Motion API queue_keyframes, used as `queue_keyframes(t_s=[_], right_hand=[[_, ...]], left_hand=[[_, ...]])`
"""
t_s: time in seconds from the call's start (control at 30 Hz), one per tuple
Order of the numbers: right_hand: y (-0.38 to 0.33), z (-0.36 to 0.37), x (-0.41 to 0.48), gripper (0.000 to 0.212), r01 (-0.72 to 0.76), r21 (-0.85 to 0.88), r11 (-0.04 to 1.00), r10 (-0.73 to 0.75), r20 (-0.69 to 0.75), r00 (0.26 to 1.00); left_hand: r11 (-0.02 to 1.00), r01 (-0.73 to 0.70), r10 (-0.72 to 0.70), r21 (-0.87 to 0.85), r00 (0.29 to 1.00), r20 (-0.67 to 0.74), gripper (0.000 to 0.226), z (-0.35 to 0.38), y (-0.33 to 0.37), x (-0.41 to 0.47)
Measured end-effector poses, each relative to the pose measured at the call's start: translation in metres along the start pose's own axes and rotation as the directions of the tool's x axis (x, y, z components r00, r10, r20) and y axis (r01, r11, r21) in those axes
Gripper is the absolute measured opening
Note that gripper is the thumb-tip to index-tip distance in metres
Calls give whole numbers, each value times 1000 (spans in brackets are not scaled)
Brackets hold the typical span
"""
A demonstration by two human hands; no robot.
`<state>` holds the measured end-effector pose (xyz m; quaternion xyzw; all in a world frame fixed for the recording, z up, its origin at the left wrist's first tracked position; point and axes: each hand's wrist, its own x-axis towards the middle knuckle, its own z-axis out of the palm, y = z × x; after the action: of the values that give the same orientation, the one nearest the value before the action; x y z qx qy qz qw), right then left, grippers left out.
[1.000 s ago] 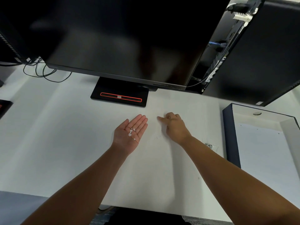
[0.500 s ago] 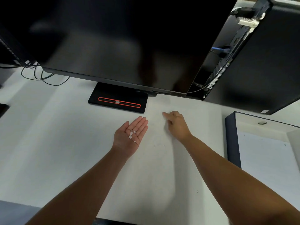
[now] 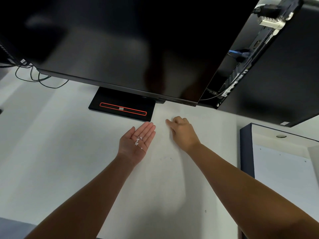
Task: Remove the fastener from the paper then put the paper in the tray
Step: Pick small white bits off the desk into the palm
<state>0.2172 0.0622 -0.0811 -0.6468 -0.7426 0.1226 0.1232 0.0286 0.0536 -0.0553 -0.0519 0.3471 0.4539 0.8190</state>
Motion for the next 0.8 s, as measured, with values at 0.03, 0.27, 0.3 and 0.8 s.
queue_keyframes(t_s=[0.03,0.27,0.3,0.8], right_hand=[[-1,1,-1,38,19,-21,1000,-19,-12,1000],[-7,7,-7,11,12,83,996,-4,-90,996],[-7,8,-7,10,1,111,994,10,-100,995],[-38,-10,-10,14,-209,493,845,269,-54,962]], left_hand=[[1000,2,-2,0,1000,-1,47,1,0,1],[1000,4,-4,-10,1000,-3,53,1,1,4],[1000,4,-4,-9,1000,-2,52,1,1,4],[1000,17,-17,-6,1000,12,50,-2,0,4]])
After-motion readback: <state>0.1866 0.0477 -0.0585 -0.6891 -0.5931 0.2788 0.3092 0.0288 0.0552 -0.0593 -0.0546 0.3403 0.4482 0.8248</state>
